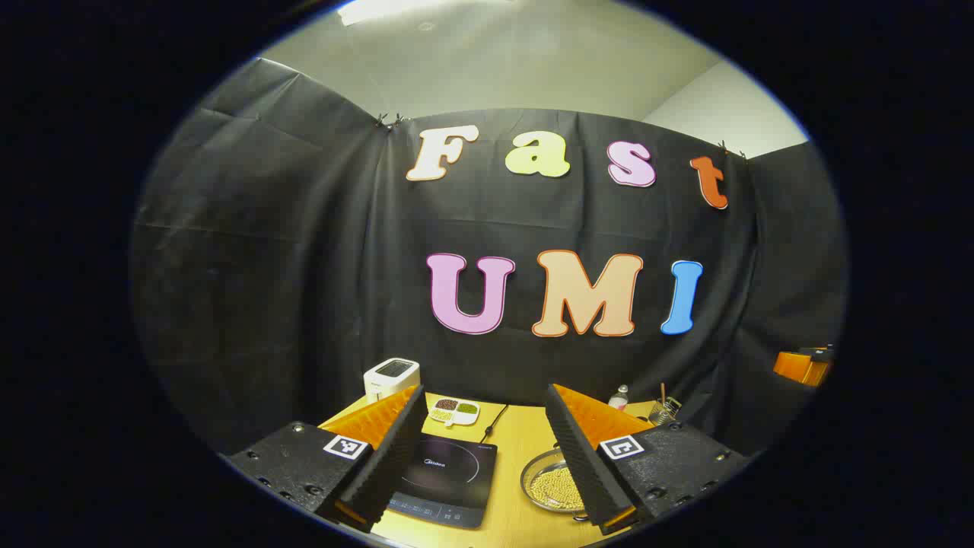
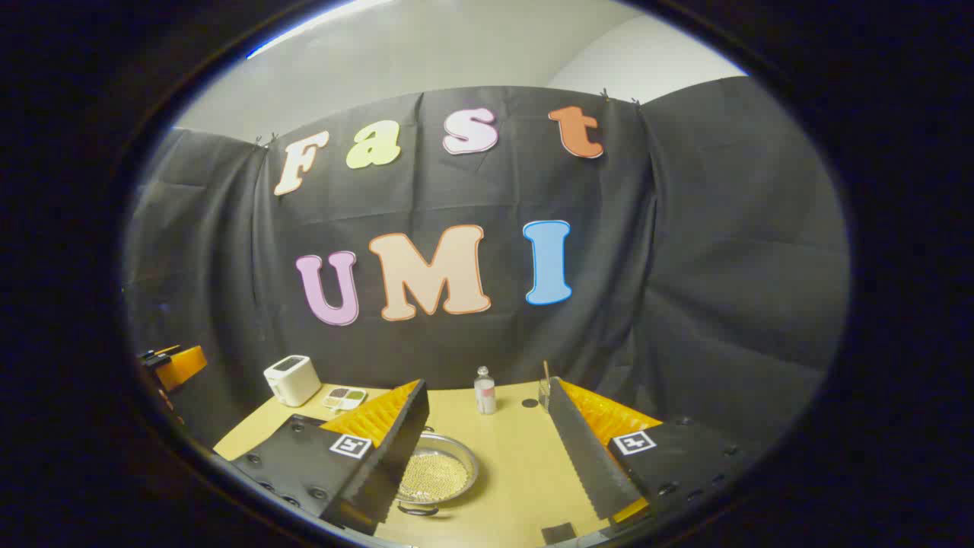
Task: First push the handle of the pot to place it horizontally, then grasp the pot with both hands and set it on the induction cooktop.
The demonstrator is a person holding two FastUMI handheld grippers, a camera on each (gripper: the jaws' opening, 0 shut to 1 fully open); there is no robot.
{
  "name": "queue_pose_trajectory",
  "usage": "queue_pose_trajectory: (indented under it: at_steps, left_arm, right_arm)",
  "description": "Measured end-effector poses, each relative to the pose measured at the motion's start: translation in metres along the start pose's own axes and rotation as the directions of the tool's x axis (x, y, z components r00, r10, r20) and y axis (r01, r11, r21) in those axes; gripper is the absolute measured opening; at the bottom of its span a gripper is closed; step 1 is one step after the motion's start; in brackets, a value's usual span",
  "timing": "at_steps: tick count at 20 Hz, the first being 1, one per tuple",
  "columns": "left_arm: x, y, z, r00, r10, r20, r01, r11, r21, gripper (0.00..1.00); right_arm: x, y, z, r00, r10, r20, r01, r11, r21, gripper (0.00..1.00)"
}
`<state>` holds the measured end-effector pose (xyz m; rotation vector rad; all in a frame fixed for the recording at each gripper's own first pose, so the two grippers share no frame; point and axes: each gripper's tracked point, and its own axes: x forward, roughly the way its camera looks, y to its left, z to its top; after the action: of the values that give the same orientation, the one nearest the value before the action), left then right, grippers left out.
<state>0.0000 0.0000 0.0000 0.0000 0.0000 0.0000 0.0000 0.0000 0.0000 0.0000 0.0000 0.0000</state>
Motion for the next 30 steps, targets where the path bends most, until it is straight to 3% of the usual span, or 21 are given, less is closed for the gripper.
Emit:
queue_pose_trajectory:
  at_steps: [4, 8, 9, 10, 13, 20, 21, 22, 23, 24, 27, 28, 29, 30]
  left_arm:
    - [0.006, 0.014, -0.008, 1.0, -0.012, -0.017, 0.012, 1.0, -0.008, 0.95]
    - [0.012, 0.03, -0.01, 1.0, -0.019, -0.007, 0.019, 1.0, 0.002, 0.92]
    - [0.012, 0.034, -0.011, 1.0, -0.021, -0.005, 0.021, 1.0, 0.001, 0.95]
    - [0.013, 0.037, -0.012, 1.0, -0.021, -0.008, 0.021, 1.0, -0.003, 0.92]
    - [0.016, 0.052, -0.017, 1.0, -0.011, -0.014, 0.011, 1.0, 0.006, 0.95]
    - [0.021, 0.078, -0.025, 1.0, 0.007, -0.02, -0.006, 1.0, 0.022, 0.92]
    - [0.02, 0.082, -0.026, 1.0, 0.011, -0.02, -0.01, 1.0, 0.024, 0.95]
    - [0.021, 0.084, -0.026, 1.0, 0.015, -0.02, -0.014, 1.0, 0.025, 0.95]
    - [0.02, 0.087, -0.028, 1.0, 0.018, -0.023, -0.017, 1.0, 0.025, 0.95]
    - [0.021, 0.09, -0.03, 0.999, 0.022, -0.028, -0.021, 0.999, 0.025, 0.92]
    - [0.019, 0.099, -0.036, 0.998, 0.037, -0.048, -0.036, 0.999, 0.026, 0.95]
    - [0.019, 0.1, -0.039, 0.998, 0.04, -0.054, -0.039, 0.999, 0.026, 0.95]
    - [0.019, 0.103, -0.041, 0.997, 0.044, -0.059, -0.043, 0.999, 0.027, 0.92]
    - [0.018, 0.105, -0.042, 0.997, 0.049, -0.065, -0.047, 0.998, 0.029, 0.95]
  right_arm:
    - [-0.003, 0.005, -0.009, 0.999, -0.035, -0.01, 0.034, 0.999, -0.032, 0.94]
    - [-0.014, 0.027, -0.013, 0.999, -0.051, -0.005, 0.051, 0.998, -0.028, 0.94]
    - [-0.013, 0.029, -0.015, 0.998, -0.057, -0.004, 0.057, 0.998, -0.027, 0.94]
    - [-0.015, 0.033, -0.015, 0.998, -0.062, -0.01, 0.061, 0.998, -0.026, 0.94]
    - [-0.016, 0.045, -0.018, 0.998, -0.067, -0.013, 0.067, 0.997, -0.026, 0.94]
    - [-0.018, 0.066, -0.026, 0.996, -0.08, -0.032, 0.08, 0.997, -0.005, 0.94]
    - [-0.018, 0.068, -0.03, 0.996, -0.078, -0.042, 0.078, 0.997, -0.006, 0.94]
    - [-0.017, 0.072, -0.034, 0.996, -0.073, -0.051, 0.072, 0.997, -0.008, 0.99]
    - [-0.018, 0.076, -0.039, 0.996, -0.067, -0.063, 0.066, 0.998, -0.009, 0.94]
    - [-0.018, 0.081, -0.044, 0.996, -0.058, -0.074, 0.057, 0.998, -0.008, 0.94]
    - [-0.017, 0.094, -0.055, 0.995, -0.029, -0.097, 0.03, 0.999, 0.014, 0.92]
    - [-0.018, 0.098, -0.058, 0.994, -0.023, -0.103, 0.025, 0.999, 0.02, 0.82]
    - [-0.017, 0.098, -0.062, 0.994, -0.019, -0.107, 0.022, 0.999, 0.023, 0.79]
    - [-0.018, 0.102, -0.064, 0.994, -0.012, -0.113, 0.015, 0.999, 0.03, 0.78]
